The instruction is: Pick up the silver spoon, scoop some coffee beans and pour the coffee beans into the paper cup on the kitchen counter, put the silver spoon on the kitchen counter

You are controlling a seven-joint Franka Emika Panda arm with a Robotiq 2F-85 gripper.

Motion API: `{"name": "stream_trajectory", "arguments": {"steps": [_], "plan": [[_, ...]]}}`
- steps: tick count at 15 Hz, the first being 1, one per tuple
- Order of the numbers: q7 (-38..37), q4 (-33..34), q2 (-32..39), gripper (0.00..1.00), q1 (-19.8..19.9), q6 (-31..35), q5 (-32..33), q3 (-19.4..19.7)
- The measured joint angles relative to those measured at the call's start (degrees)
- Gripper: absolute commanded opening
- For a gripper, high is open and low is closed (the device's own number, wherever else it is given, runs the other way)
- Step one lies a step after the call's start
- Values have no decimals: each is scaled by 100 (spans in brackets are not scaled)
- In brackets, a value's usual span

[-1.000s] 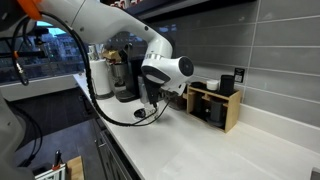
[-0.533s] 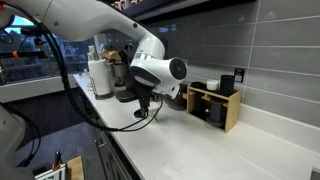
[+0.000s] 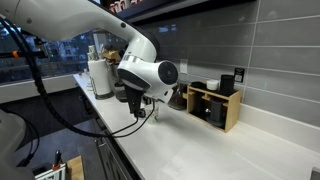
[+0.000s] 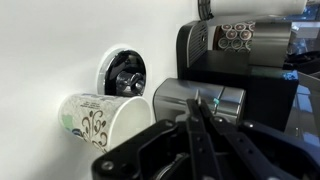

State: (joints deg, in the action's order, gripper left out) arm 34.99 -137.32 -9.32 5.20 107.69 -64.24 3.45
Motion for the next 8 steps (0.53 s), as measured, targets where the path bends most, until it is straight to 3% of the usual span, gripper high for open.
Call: {"name": "stream_trajectory", "arguments": {"steps": [8], "plan": [[-236, -285, -283, 1, 20, 176, 437, 57]]}}
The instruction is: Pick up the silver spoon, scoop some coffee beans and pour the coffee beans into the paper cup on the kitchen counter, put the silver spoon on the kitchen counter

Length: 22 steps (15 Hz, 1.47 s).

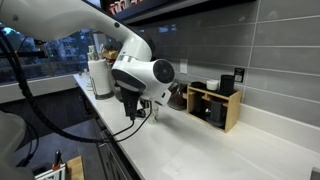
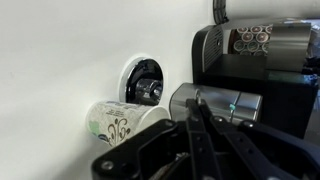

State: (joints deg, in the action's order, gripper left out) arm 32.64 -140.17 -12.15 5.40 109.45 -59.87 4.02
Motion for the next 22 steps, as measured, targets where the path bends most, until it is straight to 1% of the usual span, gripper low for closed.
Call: {"name": "stream_trajectory", "arguments": {"steps": [4, 8, 15, 18, 22], "plan": [[-384, 58, -31, 1, -44, 294, 439, -120], [-970, 190, -68, 1, -166, 621, 1070, -309], [-2076, 412, -180, 1, -410, 739, 2286, -558], [-2321, 498, -209, 1, -497, 826, 2603, -585], [-2458, 562, -192, 1, -606, 1042, 2879, -595]]}}
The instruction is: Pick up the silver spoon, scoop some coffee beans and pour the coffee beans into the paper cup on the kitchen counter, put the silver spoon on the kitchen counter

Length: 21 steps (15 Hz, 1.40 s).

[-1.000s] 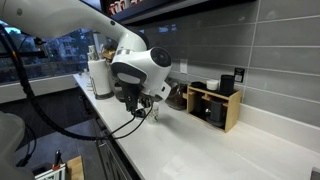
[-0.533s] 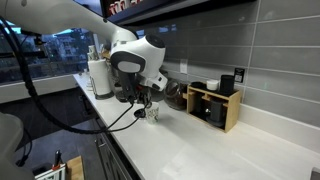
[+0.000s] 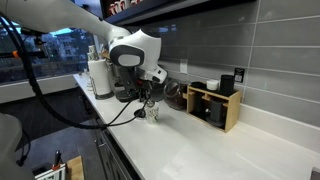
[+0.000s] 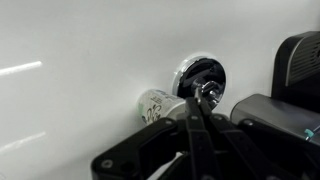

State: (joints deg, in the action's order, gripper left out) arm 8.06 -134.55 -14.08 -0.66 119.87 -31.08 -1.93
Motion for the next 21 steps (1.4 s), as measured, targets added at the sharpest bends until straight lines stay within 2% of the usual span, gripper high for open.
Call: {"name": "stream_trajectory", "arguments": {"steps": [12, 21], "plan": [[-1248, 507, 219, 1, -301, -29, 1812, -474], [-1682, 1006, 328, 1, -410, -765, 2981, -722]]}}
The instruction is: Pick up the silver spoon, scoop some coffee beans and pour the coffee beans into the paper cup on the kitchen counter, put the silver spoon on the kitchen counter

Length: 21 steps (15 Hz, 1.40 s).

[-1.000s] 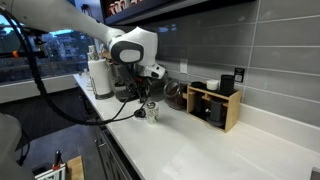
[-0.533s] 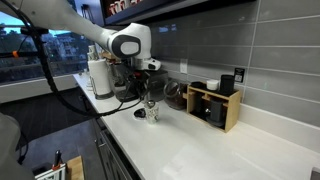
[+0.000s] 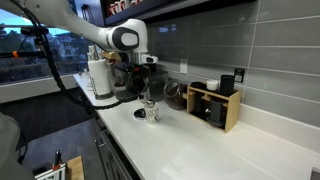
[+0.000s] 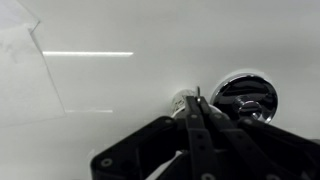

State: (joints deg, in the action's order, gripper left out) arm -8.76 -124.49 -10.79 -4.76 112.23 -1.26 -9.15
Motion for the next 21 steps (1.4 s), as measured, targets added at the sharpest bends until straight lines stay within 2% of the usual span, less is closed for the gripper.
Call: {"name": "stream_trajectory", "arguments": {"steps": [8, 16, 21], "plan": [[105, 112, 77, 1, -65, -3, 546, -13], [1022, 171, 128, 1, -68, -3, 600, 16], [1284, 160, 145, 3, -68, 241, 587, 31]]}}
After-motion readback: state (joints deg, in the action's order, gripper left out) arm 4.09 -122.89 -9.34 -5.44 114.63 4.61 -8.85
